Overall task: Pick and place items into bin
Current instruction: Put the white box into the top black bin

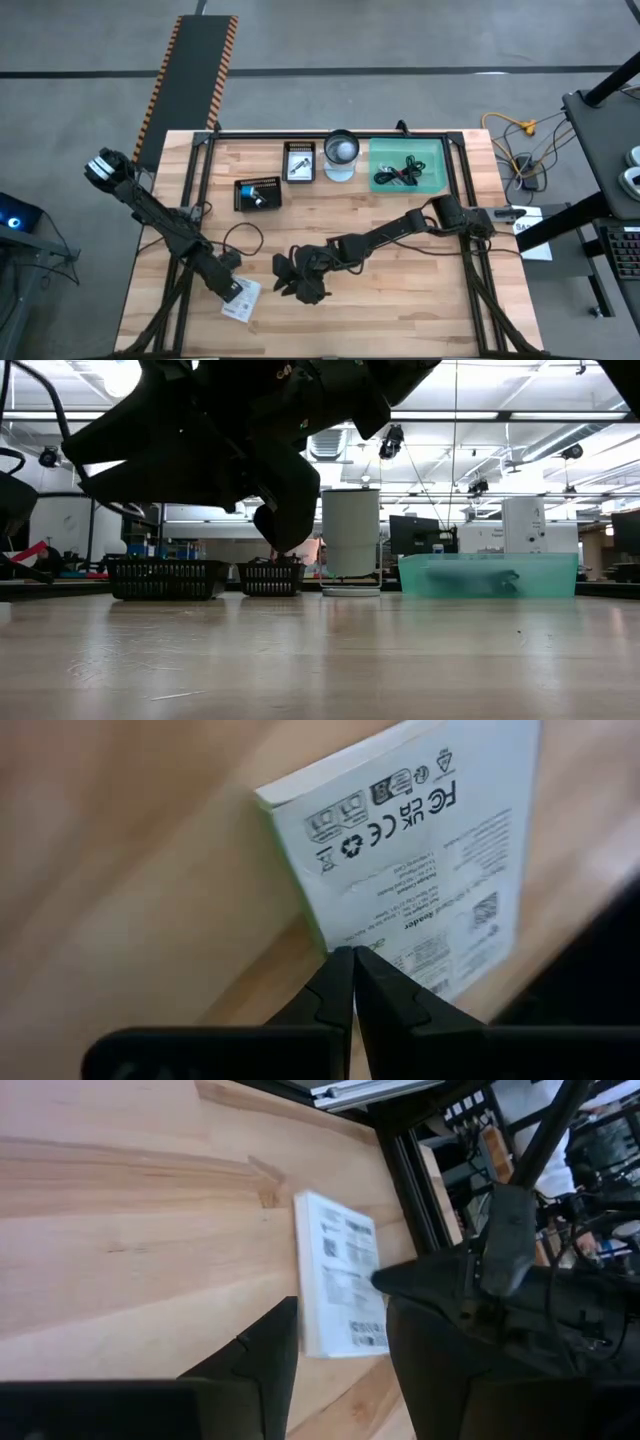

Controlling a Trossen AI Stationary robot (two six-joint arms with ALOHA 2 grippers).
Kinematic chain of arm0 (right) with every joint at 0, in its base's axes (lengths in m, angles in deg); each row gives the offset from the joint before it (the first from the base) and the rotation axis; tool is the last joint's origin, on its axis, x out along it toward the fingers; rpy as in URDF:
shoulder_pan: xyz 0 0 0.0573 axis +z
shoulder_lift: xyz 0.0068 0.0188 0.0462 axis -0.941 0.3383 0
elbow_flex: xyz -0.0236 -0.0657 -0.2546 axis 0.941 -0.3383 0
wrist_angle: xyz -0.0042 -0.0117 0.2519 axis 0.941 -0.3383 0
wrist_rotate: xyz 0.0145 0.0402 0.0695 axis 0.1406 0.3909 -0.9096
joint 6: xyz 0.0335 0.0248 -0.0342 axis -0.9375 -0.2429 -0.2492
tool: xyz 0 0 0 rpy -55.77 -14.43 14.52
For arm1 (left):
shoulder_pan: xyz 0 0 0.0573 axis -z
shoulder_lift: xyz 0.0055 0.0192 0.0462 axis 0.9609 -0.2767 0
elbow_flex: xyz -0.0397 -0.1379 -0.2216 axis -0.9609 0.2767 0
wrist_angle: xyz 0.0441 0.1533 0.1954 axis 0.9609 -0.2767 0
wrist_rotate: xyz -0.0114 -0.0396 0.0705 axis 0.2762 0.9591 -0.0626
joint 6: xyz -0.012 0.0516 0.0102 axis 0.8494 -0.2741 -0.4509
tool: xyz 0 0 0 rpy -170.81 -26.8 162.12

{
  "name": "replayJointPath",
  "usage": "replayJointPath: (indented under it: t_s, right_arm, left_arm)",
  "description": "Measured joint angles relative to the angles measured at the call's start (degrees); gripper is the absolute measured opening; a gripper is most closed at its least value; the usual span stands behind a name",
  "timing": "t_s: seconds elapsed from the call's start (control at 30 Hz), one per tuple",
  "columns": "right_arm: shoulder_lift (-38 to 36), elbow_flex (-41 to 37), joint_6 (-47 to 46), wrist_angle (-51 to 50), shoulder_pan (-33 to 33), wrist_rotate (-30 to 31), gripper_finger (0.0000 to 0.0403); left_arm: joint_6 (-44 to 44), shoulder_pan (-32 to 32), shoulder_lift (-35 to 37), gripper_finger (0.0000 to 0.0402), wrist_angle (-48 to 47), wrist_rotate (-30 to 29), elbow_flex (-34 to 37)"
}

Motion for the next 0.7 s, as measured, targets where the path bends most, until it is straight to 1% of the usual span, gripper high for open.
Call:
replayJointPath:
  t_s: [0.07,0.13,0.27,0.37,0.47,0.63,0.7]
  right_arm:
    - [0.00,-0.02,-0.08,-0.55,-0.02,0.00,0.0144]
    - [0.00,-0.02,-0.70,-1.01,-0.04,0.02,0.0146]
    - [0.00,-0.02,-2.25,-1.82,-0.04,0.19,0.0144]
    - [0.00,-0.02,-2.91,-1.89,-0.02,1.83,0.0141]
    - [0.00,-0.02,-3.48,-2.89,-0.04,1.97,0.0139]
    - [-0.02,-0.11,2.32,-6.63,-0.02,1.97,0.0150]
    - [-0.02,-0.13,2.78,-7.27,-0.02,1.97,0.0155]
  left_arm:
    - [0.12,0.02,0.00,0.0000,5.43,-1.83,1.92]
    - [-0.04,0.03,-0.03,0.0000,7.33,-4.05,2.39]
    - [-0.20,0.00,-0.04,0.0000,7.56,-9.47,2.30]
    - [0.10,-0.03,-0.13,0.0000,7.84,-13.25,2.32]
    - [0.16,-0.09,-0.15,0.0000,7.86,-16.64,2.39]
    - [0.19,-0.61,-0.22,0.0000,7.93,-21.26,2.63]
    - [0.06,-0.66,-0.24,0.0000,7.90,-22.38,2.70]
